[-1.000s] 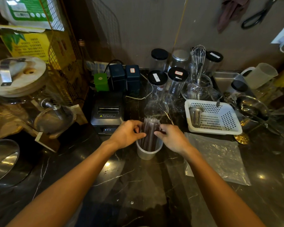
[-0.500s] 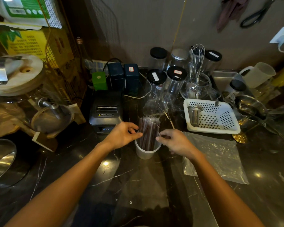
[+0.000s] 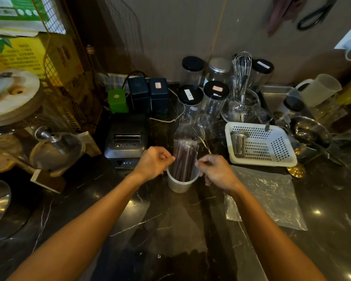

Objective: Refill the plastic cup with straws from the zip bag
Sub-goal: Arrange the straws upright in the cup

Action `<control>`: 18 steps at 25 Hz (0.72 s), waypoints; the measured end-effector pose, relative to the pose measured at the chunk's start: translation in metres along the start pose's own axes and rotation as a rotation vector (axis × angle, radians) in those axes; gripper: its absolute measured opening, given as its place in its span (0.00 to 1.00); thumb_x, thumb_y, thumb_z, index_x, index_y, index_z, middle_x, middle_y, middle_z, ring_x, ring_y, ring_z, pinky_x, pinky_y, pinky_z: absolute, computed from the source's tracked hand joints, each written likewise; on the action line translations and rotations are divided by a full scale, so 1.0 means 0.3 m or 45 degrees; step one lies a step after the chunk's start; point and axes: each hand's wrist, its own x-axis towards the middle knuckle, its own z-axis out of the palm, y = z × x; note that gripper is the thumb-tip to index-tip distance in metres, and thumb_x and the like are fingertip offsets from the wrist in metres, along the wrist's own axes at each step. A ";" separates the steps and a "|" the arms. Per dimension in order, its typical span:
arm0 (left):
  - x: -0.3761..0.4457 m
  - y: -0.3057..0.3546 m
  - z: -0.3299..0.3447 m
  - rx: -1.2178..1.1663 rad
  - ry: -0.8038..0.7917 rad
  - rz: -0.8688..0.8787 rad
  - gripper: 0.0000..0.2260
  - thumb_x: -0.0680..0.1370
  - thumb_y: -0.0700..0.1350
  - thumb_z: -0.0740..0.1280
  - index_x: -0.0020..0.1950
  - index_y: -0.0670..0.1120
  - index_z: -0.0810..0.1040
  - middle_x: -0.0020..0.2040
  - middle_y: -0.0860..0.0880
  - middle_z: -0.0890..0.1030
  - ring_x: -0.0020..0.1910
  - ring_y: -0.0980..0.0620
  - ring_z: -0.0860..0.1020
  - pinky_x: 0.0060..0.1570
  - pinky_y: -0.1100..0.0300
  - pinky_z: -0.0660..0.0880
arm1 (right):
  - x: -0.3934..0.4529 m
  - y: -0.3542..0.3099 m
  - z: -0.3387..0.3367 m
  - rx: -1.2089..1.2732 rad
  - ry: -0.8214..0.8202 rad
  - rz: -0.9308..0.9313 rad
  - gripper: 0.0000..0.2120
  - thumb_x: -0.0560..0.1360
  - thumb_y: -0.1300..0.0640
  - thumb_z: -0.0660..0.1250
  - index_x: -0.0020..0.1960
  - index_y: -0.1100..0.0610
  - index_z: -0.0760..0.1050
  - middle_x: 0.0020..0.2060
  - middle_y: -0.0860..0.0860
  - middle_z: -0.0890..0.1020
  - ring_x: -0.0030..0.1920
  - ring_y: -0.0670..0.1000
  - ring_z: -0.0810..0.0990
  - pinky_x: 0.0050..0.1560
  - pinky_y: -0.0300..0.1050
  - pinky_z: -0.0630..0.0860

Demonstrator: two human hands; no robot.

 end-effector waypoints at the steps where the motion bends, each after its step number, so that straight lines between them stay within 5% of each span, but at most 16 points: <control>1: 0.022 0.009 0.001 -0.010 0.010 0.001 0.04 0.81 0.44 0.70 0.52 0.44 0.82 0.40 0.45 0.84 0.38 0.52 0.83 0.36 0.65 0.79 | 0.020 -0.008 -0.014 0.030 0.036 0.008 0.07 0.84 0.54 0.66 0.53 0.57 0.81 0.37 0.54 0.83 0.30 0.48 0.79 0.33 0.42 0.78; 11: 0.308 0.083 0.029 -0.161 0.087 -0.120 0.14 0.80 0.41 0.70 0.66 0.43 0.80 0.53 0.47 0.85 0.45 0.54 0.83 0.41 0.66 0.80 | 0.254 -0.034 -0.127 0.234 0.225 0.037 0.09 0.85 0.61 0.64 0.61 0.60 0.81 0.36 0.55 0.79 0.33 0.49 0.77 0.32 0.40 0.81; 18: 0.389 0.068 0.050 -0.182 0.125 -0.104 0.13 0.81 0.42 0.70 0.65 0.44 0.81 0.50 0.50 0.85 0.48 0.54 0.84 0.50 0.58 0.83 | 0.352 -0.012 -0.151 0.213 0.253 0.073 0.11 0.85 0.62 0.64 0.65 0.61 0.80 0.45 0.59 0.84 0.33 0.49 0.78 0.33 0.40 0.83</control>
